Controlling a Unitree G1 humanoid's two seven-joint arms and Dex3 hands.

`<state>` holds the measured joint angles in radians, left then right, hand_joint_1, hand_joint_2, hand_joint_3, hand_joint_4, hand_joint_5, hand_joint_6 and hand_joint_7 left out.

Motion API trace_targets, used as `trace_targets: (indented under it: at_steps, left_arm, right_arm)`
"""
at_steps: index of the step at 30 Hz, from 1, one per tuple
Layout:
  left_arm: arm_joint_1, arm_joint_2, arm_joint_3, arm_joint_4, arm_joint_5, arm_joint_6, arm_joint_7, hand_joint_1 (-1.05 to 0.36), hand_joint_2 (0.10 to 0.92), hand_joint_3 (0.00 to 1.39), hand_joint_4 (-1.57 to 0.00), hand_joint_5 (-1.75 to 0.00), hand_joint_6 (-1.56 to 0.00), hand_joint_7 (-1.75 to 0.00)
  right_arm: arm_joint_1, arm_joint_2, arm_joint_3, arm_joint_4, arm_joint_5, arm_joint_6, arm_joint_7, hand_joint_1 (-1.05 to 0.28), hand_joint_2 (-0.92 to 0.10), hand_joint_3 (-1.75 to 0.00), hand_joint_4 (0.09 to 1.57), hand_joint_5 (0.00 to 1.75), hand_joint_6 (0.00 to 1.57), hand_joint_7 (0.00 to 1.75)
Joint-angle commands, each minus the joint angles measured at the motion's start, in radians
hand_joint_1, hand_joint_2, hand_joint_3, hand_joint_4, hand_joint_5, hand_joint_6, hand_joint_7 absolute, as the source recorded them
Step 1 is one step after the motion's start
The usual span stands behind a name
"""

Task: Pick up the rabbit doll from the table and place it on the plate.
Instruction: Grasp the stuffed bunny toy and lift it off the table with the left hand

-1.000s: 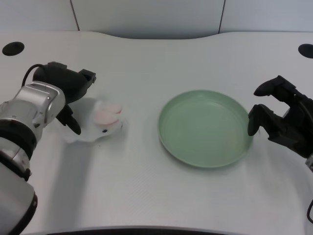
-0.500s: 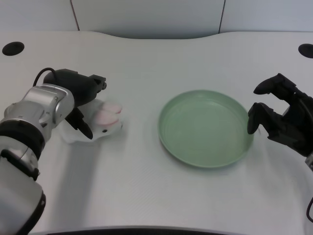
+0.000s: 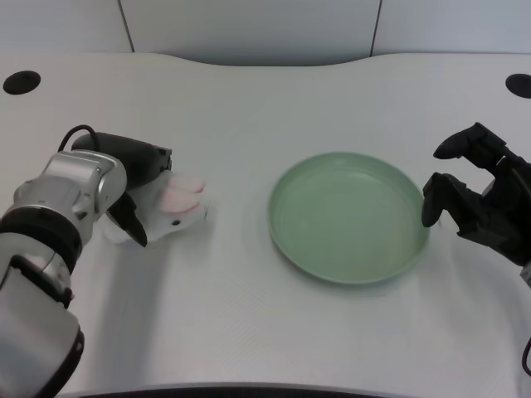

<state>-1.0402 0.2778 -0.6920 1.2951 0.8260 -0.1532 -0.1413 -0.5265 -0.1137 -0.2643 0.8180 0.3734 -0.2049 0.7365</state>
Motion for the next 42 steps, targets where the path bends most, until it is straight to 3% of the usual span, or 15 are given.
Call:
trace_targets:
  at_steps: [1, 6, 9, 18, 20, 21, 23, 27, 28, 29, 31, 34, 37, 39, 42]
  left_arm:
    - [0.033, 0.016, -0.033, 0.004, 0.030, -0.004, -0.002, -0.80, 0.743, 0.01, -0.15, -0.33, -0.27, -0.24]
    - [0.039, 0.027, -0.037, 0.009, 0.028, -0.035, 0.003, -0.85, 0.780, 0.01, -0.15, -0.27, -0.28, -0.17]
    - [0.045, 0.027, -0.045, 0.008, 0.038, -0.036, 0.024, -0.86, 0.829, 0.03, -0.16, -0.25, -0.28, -0.14]
    - [0.040, 0.025, -0.068, 0.008, 0.055, -0.028, 0.045, -0.85, 0.852, 0.01, -0.16, -0.20, -0.26, -0.10]
    - [0.047, 0.027, -0.082, 0.006, 0.073, -0.026, 0.113, -0.76, 0.782, 0.00, -0.34, -0.32, -0.51, -0.26]
    - [0.051, 0.027, -0.092, 0.011, 0.084, -0.024, 0.143, -0.76, 0.777, 0.00, -0.35, -0.40, -0.51, -0.43]
    - [0.062, 0.029, -0.110, 0.024, 0.106, -0.019, 0.210, -0.79, 0.876, 0.04, -0.37, -0.58, -0.42, -0.78]
    - [0.084, 0.051, -0.130, 0.036, 0.135, -0.048, 0.346, -0.75, 0.919, 0.10, -0.47, -0.80, -0.44, -0.89]
    - [0.097, 0.072, -0.137, 0.035, 0.147, -0.073, 0.439, -0.75, 0.920, 0.10, -0.48, -0.82, -0.44, -0.90]
    - [0.105, 0.087, -0.142, 0.034, 0.155, -0.090, 0.504, -0.68, 0.920, 0.07, -0.45, -1.21, -0.44, -1.14]
    - [0.121, 0.113, -0.143, 0.037, 0.167, -0.109, 0.615, -0.59, 0.900, 0.04, -0.41, -1.52, -0.41, -1.32]
    - [0.132, 0.132, -0.141, 0.045, 0.172, -0.120, 0.701, -0.49, 0.862, 0.01, -0.51, -1.69, -0.56, -1.24]
    - [0.131, 0.143, -0.146, 0.049, 0.175, -0.125, 0.709, -0.48, 0.855, 0.00, -0.58, -1.74, -0.62, -1.22]
    - [0.129, 0.149, -0.154, 0.047, 0.183, -0.112, 0.718, -0.50, 0.816, 0.00, -0.79, -1.75, -0.73, -1.06]
    - [0.125, 0.146, -0.139, 0.044, 0.169, -0.100, 0.683, -0.52, 0.793, 0.00, -0.94, -1.75, -0.81, -0.94]
  right_arm:
    - [0.019, -0.008, -0.008, -0.008, 0.010, 0.000, 0.001, -0.38, -0.50, -0.89, 0.79, 1.75, 0.54, 1.65]
    - [0.029, -0.008, -0.007, -0.029, 0.015, 0.016, -0.005, -0.37, -0.49, -0.92, 0.78, 1.75, 0.53, 1.65]
    - [0.030, -0.011, -0.005, -0.029, 0.011, 0.007, 0.005, -0.38, -0.50, -0.91, 0.78, 1.75, 0.53, 1.65]
    - [0.032, -0.011, -0.005, -0.034, 0.012, 0.013, 0.003, -0.38, -0.49, -0.91, 0.76, 1.75, 0.54, 1.66]
    - [0.035, -0.010, -0.006, -0.046, 0.018, 0.028, 0.004, -0.39, -0.49, -0.91, 0.77, 1.75, 0.54, 1.65]
    - [0.036, -0.008, -0.007, -0.050, 0.023, 0.037, 0.005, -0.38, -0.49, -0.91, 0.76, 1.75, 0.53, 1.65]
    - [0.036, -0.008, -0.006, -0.050, 0.021, 0.034, 0.005, -0.38, -0.49, -0.91, 0.76, 1.75, 0.52, 1.66]
    - [0.033, -0.011, -0.009, -0.043, 0.024, 0.039, 0.012, -0.37, -0.50, -0.90, 0.75, 1.75, 0.51, 1.66]
    - [0.032, -0.010, -0.011, -0.040, 0.023, 0.038, 0.007, -0.37, -0.51, -0.90, 0.75, 1.75, 0.51, 1.66]
    - [0.031, -0.009, -0.012, -0.037, 0.022, 0.037, 0.004, -0.37, -0.50, -0.90, 0.75, 1.75, 0.51, 1.66]
    - [0.033, -0.008, -0.011, -0.042, 0.022, 0.036, 0.003, -0.38, -0.50, -0.90, 0.76, 1.75, 0.52, 1.66]
    - [0.032, -0.005, -0.015, -0.044, 0.030, 0.043, 0.004, -0.36, -0.50, -0.90, 0.77, 1.75, 0.51, 1.67]
    - [0.029, -0.006, -0.013, -0.032, 0.029, 0.031, 0.010, -0.35, -0.50, -0.92, 0.77, 1.75, 0.50, 1.67]
    - [0.027, -0.004, -0.014, -0.029, 0.033, 0.033, 0.012, -0.35, -0.49, -0.92, 0.78, 1.75, 0.50, 1.67]
    - [0.032, -0.004, -0.005, -0.034, 0.016, 0.021, -0.005, -0.37, -0.48, -0.93, 0.78, 1.75, 0.51, 1.67]
